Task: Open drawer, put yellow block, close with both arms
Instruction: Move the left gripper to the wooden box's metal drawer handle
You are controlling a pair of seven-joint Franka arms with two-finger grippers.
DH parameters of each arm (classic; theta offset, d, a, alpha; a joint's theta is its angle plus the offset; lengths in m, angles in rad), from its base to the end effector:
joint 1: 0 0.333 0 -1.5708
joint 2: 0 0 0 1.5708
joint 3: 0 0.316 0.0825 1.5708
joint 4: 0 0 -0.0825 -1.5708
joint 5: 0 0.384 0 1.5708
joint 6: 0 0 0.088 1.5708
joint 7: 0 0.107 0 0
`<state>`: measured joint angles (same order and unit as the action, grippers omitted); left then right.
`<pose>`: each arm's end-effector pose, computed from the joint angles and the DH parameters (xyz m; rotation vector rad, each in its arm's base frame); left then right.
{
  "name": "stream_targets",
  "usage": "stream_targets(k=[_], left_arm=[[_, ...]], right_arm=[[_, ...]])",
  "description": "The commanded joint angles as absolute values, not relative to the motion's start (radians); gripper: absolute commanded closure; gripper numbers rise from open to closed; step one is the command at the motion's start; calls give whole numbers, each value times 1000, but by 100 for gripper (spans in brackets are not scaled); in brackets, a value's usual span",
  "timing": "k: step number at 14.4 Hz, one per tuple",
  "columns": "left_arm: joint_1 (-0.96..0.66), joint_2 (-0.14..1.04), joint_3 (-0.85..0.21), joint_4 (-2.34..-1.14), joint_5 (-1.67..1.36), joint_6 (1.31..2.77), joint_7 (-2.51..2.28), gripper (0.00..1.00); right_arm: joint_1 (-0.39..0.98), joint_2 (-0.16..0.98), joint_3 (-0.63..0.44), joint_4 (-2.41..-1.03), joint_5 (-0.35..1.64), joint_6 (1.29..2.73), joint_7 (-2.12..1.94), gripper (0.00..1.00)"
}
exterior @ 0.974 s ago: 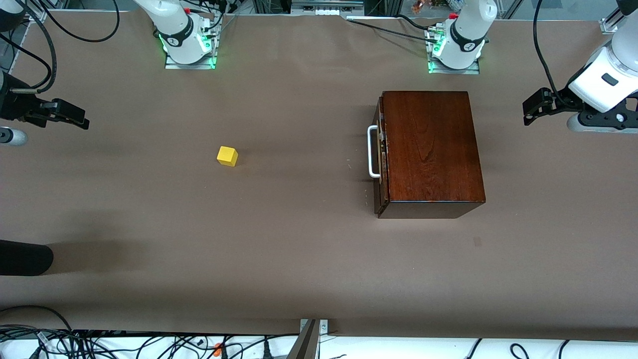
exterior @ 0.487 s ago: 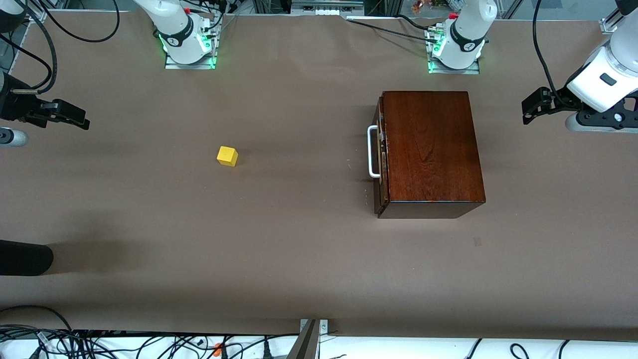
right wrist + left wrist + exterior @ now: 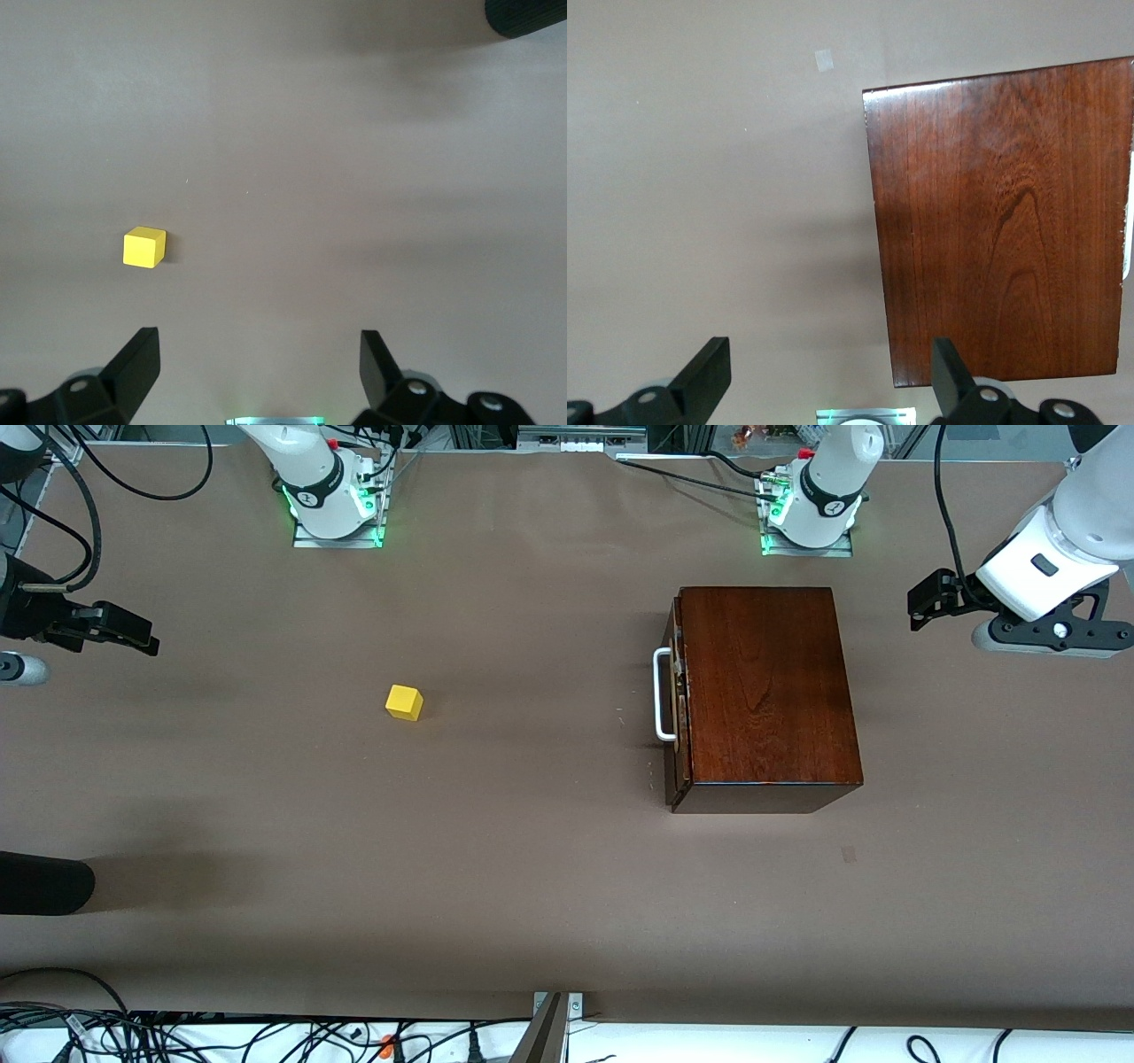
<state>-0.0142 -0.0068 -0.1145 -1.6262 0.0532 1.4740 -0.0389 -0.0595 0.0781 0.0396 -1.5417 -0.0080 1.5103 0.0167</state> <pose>0.5358 -0.0634 0.5948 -3.0651 0.1357 0.2158 0.5701 -0.0131 0.5892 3.1316 -0.0573 -0.1716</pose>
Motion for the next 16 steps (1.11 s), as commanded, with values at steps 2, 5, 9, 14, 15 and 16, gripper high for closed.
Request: stream_targets(k=[2, 5, 9, 14, 15, 16], left_arm=[[-18, 52, -124, -1598, 29, 1430, -17, 0], [-41, 136, -214, -1589, 14, 1509, -46, 0], [-81, 247, -311, -1586, -35, 1705, -156, 0], [-285, 382, -314, -1588, -18, 1925, -397, 0], [-311, 405, -314, -1588, -17, 1954, -434, 0], [-331, 423, -313, -1591, -15, 1973, -452, 0]], right_arm=[[-77, 91, 55, -1511, -11, 1497, -2, 0], [-77, 91, 54, -1511, -9, 1497, -2, 0], [-77, 91, 55, -1511, -9, 1497, -2, 0], [-77, 91, 55, -1511, -9, 1497, -2, 0], [-77, 91, 54, -1511, -9, 1497, -2, 0], [-77, 91, 55, -1511, -9, 1497, -2, 0]])
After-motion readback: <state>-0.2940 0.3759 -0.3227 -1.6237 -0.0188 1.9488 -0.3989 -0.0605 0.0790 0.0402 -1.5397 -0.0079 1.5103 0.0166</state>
